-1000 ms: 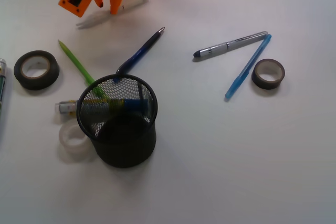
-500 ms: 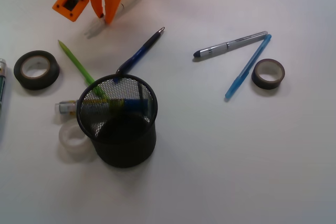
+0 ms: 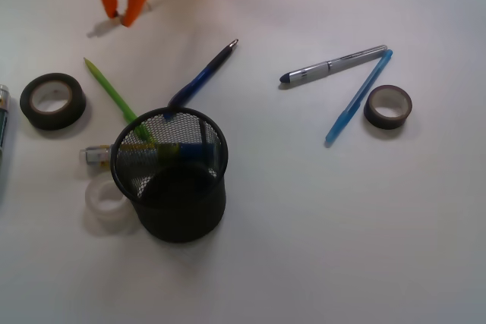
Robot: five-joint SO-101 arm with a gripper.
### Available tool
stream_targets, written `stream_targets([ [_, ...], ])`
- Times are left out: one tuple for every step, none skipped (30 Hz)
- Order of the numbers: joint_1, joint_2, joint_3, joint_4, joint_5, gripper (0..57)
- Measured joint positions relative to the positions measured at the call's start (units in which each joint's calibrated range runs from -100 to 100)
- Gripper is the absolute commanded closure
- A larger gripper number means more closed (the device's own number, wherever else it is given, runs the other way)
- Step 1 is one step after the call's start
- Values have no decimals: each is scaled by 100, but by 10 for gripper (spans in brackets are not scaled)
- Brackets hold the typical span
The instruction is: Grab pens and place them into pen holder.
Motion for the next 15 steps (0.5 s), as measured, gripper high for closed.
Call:
stream_targets([
  [-74, -70, -288, -9, 0, 571],
  [-148, -113, -575, -104, 0, 571],
  [-252, -122, -863, -251, -10, 571],
  [-363, -131, -1105, -441, -54, 571],
  [-488, -131, -1312, -665, -107, 571],
  [-622, -131, -1447, -907, -156, 571],
  [-755, -113, -1527, -1184, -210, 571],
  [-881, -44, -1590, -1486, -249, 571],
  [-991, 70, -1617, -1823, -283, 571],
  [-1080, 226, -1653, -2194, -303, 571],
  [-1176, 401, -1662, -2583, -313, 571],
  [-1280, 584, -1662, -2998, -317, 571],
  [-1384, 793, -1662, -3421, -327, 571],
  [-1487, 1010, -1662, -3836, -327, 571],
  [-1591, 1228, -1671, -4251, -327, 571],
])
